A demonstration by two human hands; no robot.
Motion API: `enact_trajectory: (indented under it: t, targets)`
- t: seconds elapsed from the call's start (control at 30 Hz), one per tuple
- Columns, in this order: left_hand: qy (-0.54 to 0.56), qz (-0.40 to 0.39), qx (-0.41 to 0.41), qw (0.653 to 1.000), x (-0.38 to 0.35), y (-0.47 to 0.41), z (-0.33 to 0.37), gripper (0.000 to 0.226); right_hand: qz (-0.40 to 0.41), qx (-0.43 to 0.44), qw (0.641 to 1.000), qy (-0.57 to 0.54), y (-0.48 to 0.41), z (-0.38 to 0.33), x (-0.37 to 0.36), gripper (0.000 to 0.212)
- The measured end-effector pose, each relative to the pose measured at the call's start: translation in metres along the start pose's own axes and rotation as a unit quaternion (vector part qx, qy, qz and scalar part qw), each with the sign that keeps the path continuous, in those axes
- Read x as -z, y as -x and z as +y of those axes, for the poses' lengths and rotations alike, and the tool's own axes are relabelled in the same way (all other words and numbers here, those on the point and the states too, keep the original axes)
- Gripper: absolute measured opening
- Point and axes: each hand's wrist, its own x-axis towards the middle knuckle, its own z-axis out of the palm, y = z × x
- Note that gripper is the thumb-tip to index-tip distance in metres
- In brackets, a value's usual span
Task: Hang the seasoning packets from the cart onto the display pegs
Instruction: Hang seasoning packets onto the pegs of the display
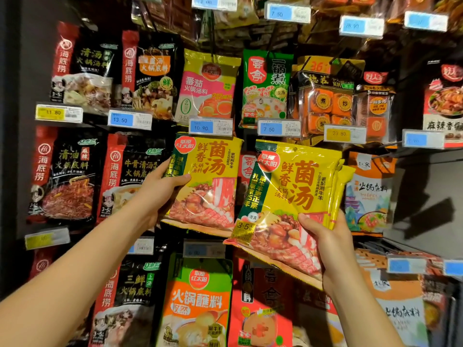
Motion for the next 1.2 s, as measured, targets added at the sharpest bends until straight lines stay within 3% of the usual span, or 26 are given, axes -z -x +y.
enact_trajectory:
  t: [0.33,0.43,0.53,0.63,0.73,1.07,1.2]
  targets:
    - [-0.020,0.005,0.028,0.999,0.021,-0.001,0.020,0.038,0.000,0.000,1.000,-0.001,0.000,-0.003,-0.001,0.068]
    - [-0.046,-0.009,0.034,0.998,0.023,0.000,0.021,0.039,0.003,-0.007,1.000,-0.005,0.000,-0.005,-0.001,0.083]
    - [-0.059,-0.018,0.035,0.997,0.025,-0.001,0.022,0.048,-0.001,0.003,1.000,-0.004,-0.001,-0.006,0.001,0.071]
    - [-0.083,-0.026,0.030,0.996,0.028,-0.006,0.027,0.033,-0.007,0.004,1.000,-0.006,-0.004,-0.006,0.002,0.062]
    - [-0.117,-0.037,0.018,0.992,0.026,-0.013,0.036,0.038,-0.010,0.002,1.000,-0.004,-0.004,-0.006,0.000,0.056]
    - [-0.095,-0.014,0.061,0.994,0.014,-0.019,0.002,0.056,-0.015,-0.017,1.000,-0.012,-0.005,0.005,-0.001,0.058]
    - [-0.065,-0.002,0.043,0.997,0.012,-0.018,-0.027,0.050,-0.015,-0.015,1.000,-0.008,-0.006,0.009,0.002,0.060]
